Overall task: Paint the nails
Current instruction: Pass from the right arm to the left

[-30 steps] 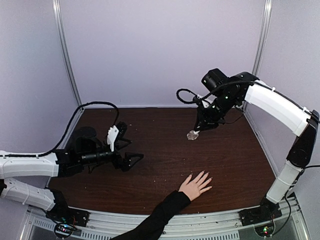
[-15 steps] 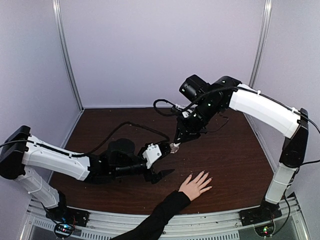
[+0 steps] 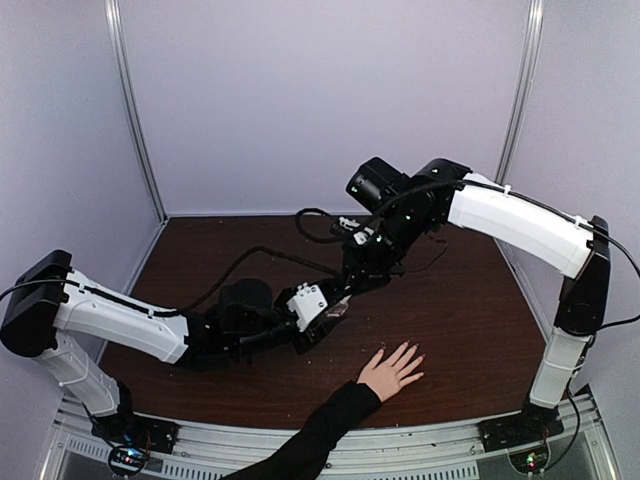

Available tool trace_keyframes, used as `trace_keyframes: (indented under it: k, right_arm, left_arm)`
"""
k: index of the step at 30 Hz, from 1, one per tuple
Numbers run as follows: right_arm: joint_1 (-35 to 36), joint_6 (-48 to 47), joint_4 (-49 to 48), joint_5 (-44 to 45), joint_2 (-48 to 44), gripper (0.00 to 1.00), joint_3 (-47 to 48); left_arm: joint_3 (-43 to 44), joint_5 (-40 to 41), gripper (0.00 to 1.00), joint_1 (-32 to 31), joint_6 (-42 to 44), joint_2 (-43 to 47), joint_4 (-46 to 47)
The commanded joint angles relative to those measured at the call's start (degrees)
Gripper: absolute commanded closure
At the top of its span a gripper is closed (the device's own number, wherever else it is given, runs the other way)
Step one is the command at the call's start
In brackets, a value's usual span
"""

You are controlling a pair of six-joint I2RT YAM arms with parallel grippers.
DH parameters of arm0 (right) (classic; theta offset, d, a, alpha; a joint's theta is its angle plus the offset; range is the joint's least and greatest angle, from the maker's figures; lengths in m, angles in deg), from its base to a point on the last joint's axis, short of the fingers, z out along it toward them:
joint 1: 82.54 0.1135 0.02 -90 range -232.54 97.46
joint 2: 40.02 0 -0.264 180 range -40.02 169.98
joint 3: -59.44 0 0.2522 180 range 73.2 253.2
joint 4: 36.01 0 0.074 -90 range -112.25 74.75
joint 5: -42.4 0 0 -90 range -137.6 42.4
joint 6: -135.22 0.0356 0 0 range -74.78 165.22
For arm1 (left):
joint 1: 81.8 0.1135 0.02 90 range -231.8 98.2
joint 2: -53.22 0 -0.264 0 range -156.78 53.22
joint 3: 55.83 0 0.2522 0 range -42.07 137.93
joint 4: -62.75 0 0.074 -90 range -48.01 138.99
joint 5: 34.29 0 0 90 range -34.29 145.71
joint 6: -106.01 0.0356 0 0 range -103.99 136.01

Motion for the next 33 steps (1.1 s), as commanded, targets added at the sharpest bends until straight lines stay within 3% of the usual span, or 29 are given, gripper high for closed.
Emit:
trace_keyframes:
  k: [1,13,17,22,33]
  right_arm:
    - [0.6,0.6,-1.3,-1.3,-0.2,1.0,1.8]
    - [1.0,0.9,-1.8,-2.6,-0.7,1.0,1.9]
    - [0.8,0.4,-2.6,-1.8,-1.8,0.76,2.0]
    - [-0.8,-1.2,-3.3,1.4,-4.0,0.48,4.0]
    - [-5.5,-3.7,-20.6,4.6,-18.9,0.34,-9.1]
  left_arm:
    - [1.5,2.0,0.54,0.0,0.0,-0.7,4.1]
    - [1.4,4.1,0.83,-0.1,-1.0,0.2,4.9]
    - [0.5,3.5,0.95,-0.1,-2.0,1.6,6.3]
    - [-0.5,1.2,0.97,0.0,-4.0,3.4,6.8]
    - [-3.9,-0.2,1.0,-0.1,-10.9,9.2,6.9]
